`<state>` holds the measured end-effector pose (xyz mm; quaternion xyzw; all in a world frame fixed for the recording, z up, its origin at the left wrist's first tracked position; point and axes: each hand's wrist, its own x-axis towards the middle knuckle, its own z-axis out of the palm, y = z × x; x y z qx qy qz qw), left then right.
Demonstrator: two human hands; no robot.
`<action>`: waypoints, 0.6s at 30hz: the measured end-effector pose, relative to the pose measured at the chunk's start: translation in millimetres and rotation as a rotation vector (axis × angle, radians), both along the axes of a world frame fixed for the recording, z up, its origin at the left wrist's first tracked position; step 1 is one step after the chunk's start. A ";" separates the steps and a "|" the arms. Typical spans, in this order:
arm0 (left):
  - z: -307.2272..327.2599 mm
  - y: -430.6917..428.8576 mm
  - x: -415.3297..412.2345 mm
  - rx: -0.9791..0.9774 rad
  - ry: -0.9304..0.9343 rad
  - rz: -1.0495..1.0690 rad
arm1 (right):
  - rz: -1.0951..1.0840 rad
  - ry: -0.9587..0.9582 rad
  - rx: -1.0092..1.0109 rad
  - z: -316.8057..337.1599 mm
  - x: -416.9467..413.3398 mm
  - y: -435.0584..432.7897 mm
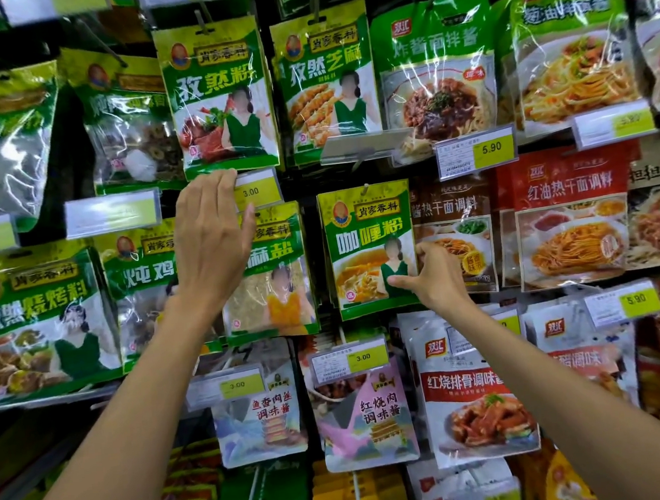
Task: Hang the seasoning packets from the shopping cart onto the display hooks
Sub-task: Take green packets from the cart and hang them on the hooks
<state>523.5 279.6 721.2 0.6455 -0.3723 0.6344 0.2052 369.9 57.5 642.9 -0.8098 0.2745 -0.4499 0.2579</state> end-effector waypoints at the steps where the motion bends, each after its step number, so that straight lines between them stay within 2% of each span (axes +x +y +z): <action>1: 0.2 0.1 0.0 0.002 -0.002 0.002 | -0.011 0.000 -0.005 -0.3 -1.3 -0.5; 12: 0.1 1.4 -18.2 0.000 0.027 -0.016 | 0.035 -0.097 0.055 -8.8 -30.5 -0.3; 15: -11.6 -9.2 -44.1 -0.014 -0.029 -0.093 | 0.031 -0.169 0.021 -15.7 -66.5 -0.6; 18: -45.8 -35.8 -84.1 0.050 -0.039 -0.251 | 0.032 -0.209 0.002 -37.0 -121.7 -4.1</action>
